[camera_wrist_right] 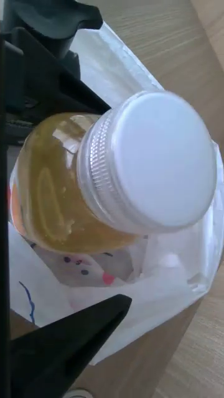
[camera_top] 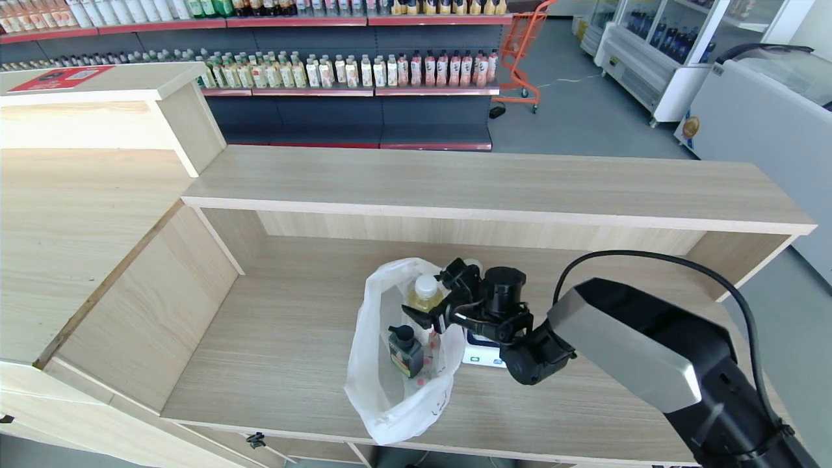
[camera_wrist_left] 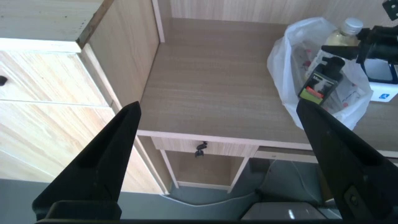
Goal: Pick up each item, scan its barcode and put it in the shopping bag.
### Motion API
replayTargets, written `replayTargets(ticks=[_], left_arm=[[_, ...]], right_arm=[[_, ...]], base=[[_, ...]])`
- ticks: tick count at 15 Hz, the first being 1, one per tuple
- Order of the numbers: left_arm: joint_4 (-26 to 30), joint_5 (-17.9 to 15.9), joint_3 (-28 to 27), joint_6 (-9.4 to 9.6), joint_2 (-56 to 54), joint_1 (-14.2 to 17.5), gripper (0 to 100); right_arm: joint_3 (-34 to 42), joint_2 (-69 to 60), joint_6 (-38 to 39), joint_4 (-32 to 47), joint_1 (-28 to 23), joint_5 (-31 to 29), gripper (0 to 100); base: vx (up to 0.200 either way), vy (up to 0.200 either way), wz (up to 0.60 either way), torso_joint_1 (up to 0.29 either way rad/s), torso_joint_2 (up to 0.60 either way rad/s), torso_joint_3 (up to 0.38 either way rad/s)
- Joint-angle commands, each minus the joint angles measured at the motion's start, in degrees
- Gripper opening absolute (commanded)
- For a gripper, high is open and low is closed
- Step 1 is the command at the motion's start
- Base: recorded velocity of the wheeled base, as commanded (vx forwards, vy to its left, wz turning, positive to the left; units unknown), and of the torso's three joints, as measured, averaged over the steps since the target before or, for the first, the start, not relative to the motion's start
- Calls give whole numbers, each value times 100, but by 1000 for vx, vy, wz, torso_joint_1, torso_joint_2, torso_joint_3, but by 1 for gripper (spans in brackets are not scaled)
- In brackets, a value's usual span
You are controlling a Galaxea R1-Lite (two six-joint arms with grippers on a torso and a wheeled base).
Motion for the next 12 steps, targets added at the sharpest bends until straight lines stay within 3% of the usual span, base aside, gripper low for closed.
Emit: replayTargets(ticks=[1, 3, 4, 5, 6, 9, 12], left_arm=[[0, 0, 0, -1, -2, 0, 100], [0, 0, 0, -1, -2, 0, 100], [0, 0, 0, -1, -2, 0, 100], [0, 0, 0, -1, -2, 0, 100], [0, 0, 0, -1, -2, 0, 100], [0, 0, 0, -1, -2, 0, 100], [0, 0, 0, -1, -2, 0, 100]], right_arm=[[787, -1049, 612, 0, -141, -5, 100], [2000, -2209, 1271, 35, -290, 3, 100], [3195, -3396, 1746, 290, -501, 12, 100], [3907, -4389, 1807, 773, -703, 21, 100], [4610, -5426, 1763, 1362, -985, 21, 100], [5937, -7571, 1421, 1766, -1899, -49, 100], [8090, -10471, 1157, 2505, -2918, -480, 100]], base=[[0, 0, 0, 0, 0, 0], [0, 0, 0, 0, 0, 0], [0, 0, 0, 0, 0, 0], [0, 0, 0, 0, 0, 0], [0, 0, 0, 0, 0, 0], [0, 0, 0, 0, 0, 0], [0, 0, 0, 0, 0, 0]])
